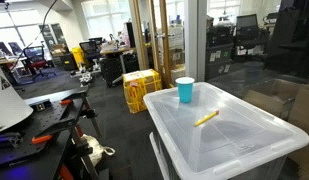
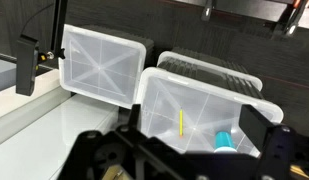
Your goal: Pick up the pen and put it in the cup
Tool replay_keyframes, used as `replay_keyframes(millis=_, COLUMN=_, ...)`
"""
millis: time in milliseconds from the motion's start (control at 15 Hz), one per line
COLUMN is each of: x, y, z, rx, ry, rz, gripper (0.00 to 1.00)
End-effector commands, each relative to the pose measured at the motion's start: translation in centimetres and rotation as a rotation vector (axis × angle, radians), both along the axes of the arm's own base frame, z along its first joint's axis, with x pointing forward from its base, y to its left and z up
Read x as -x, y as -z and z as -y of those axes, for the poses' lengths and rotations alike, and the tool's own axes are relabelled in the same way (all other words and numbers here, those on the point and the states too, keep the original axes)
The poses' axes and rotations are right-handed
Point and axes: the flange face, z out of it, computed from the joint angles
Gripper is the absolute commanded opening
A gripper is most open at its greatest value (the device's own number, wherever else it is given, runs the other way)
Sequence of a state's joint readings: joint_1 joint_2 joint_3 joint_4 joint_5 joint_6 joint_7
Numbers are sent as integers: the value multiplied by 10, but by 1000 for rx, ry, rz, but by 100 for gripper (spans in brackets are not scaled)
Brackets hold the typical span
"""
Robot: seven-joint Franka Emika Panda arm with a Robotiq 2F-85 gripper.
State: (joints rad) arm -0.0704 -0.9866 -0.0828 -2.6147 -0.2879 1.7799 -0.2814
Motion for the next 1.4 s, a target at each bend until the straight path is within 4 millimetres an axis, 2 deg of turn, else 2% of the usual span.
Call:
replay_keyframes(millis=0, x=0, y=-1, z=0, rx=0, ry=0, rz=-1, gripper=100)
replay_keyframes(millis=733, x=-6, y=1, z=2, rx=27, ry=-18, rz=47, gripper=100)
replay_keyframes(millis=1133, x=-33, y=11, z=0, rx=45, ry=-70, rz=125, gripper=100)
replay_keyframes(millis=1333, x=-56, y=19, z=0, rx=37, ry=-100, rz=201, gripper=100)
